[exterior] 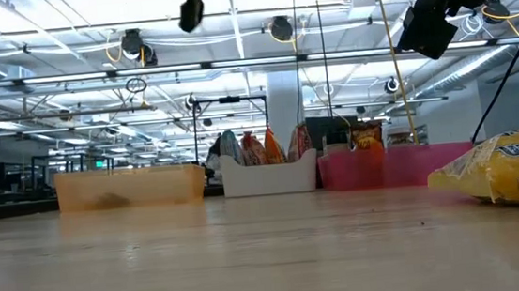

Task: Pick & Place Food Item
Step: Put the violet and green spoon into the orange bin

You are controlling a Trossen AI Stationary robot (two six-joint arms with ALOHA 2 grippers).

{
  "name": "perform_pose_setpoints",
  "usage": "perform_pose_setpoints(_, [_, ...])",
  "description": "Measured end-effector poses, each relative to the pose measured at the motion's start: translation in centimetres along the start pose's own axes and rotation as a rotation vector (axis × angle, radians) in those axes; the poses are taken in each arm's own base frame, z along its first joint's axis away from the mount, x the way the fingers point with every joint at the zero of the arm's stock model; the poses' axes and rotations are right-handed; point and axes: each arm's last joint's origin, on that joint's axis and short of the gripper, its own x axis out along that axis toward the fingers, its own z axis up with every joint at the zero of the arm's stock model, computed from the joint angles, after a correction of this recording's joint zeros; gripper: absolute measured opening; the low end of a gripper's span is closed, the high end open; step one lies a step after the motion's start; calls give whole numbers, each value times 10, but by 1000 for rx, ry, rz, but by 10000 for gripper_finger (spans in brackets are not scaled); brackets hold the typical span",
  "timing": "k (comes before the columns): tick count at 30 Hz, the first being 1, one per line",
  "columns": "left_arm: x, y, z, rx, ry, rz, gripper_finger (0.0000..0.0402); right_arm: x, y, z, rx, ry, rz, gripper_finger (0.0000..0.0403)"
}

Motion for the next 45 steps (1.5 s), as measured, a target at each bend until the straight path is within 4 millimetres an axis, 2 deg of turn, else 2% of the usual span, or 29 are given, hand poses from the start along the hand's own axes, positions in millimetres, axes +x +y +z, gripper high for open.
perform_pose_setpoints(4, [-30, -1, 19, 48, -95, 41, 1, 0, 0, 0, -6, -2, -3, 215])
perform_pose_setpoints(8, [-56, 3, 31, 86, -119, 87, 1, 0, 0, 0, -6, -2, -3, 215])
perform_pose_setpoints(12, [-74, 15, 33, 91, -101, 180, 1, 0, 0, 0, -3, -2, -3, 213])
perform_pose_setpoints(16, [-91, 29, 26, 66, -102, 227, 1, 0, 0, 0, 3, -2, -3, 212])
perform_pose_setpoints(24, [-109, 64, -12, -53, -193, 190, 0, 0, -2, 1, 4, -27, -52, 212])
perform_pose_setpoints(30, [-113, 88, -46, -166, -257, 217, 0, 0, -2, 2, 0, -51, -82, 211])
perform_pose_setpoints(38, [-116, 116, -69, -247, -315, 351, 0, 0, -3, 3, 9, -69, -115, 210])
perform_pose_setpoints(45, [-126, 144, -79, -344, -364, 426, 0, 0, -3, 3, 6, -70, -117, 210])
